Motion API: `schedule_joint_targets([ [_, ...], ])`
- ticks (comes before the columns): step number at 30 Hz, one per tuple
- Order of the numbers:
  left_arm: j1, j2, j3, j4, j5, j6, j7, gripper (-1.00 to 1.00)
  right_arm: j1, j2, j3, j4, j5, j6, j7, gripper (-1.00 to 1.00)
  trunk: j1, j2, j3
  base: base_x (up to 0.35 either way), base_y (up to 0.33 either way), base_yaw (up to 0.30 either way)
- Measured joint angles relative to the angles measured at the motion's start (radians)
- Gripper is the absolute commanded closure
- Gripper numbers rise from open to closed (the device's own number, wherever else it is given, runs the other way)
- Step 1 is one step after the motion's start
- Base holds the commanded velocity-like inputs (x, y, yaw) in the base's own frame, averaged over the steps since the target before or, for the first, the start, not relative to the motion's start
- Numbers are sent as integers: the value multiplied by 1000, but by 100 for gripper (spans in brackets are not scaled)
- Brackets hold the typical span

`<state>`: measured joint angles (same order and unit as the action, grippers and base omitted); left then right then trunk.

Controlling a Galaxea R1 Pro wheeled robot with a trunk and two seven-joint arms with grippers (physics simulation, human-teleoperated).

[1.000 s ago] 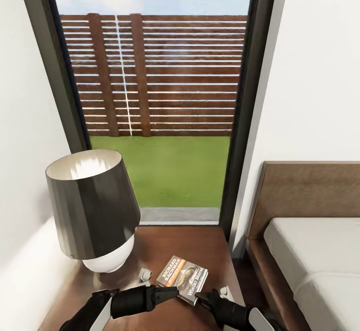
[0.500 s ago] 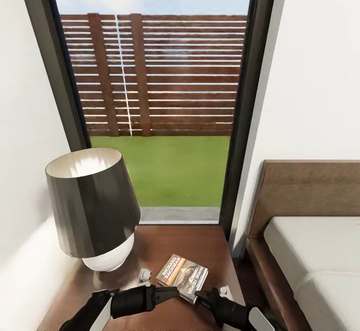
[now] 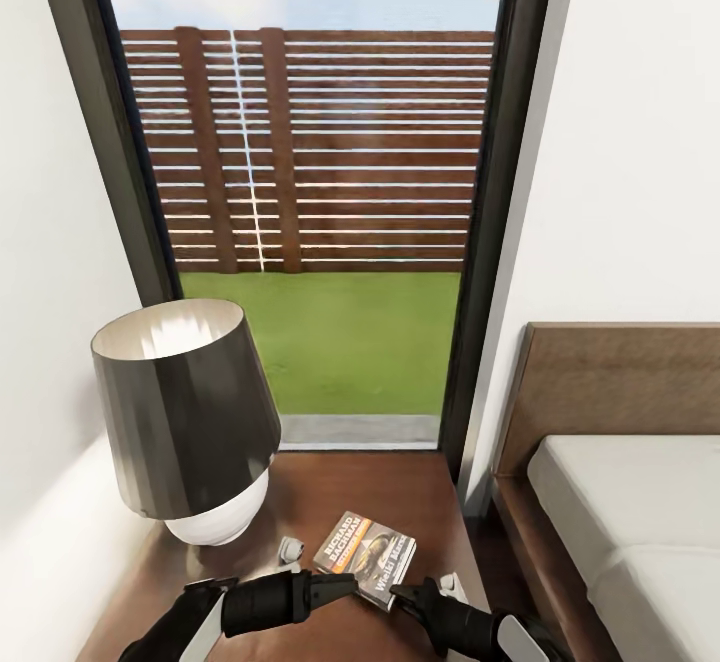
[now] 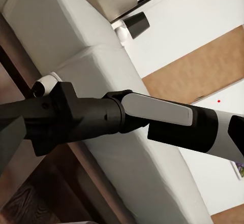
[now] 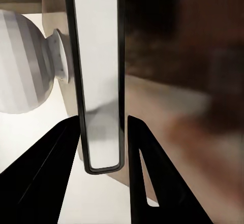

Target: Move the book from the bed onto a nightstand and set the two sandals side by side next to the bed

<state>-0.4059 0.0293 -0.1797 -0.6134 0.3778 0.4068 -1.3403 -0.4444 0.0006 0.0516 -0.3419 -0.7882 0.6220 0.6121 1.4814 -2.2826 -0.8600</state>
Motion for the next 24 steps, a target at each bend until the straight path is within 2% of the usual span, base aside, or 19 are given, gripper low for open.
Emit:
schedule_joint_targets([
  [3,0,0,0,0,0,0,0,-100,0,0,0,0,0,1,0,100,0,0,0,0,0,0],
  [7,0,0,0,0,0,0,0,-100,0,0,0,0,0,1,0,100,-15,28,12,0,0,0],
  [24,0,0,0,0,0,0,0,-100,0,0,0,0,1,0,0,100,-15,28,13,0,0,0],
])
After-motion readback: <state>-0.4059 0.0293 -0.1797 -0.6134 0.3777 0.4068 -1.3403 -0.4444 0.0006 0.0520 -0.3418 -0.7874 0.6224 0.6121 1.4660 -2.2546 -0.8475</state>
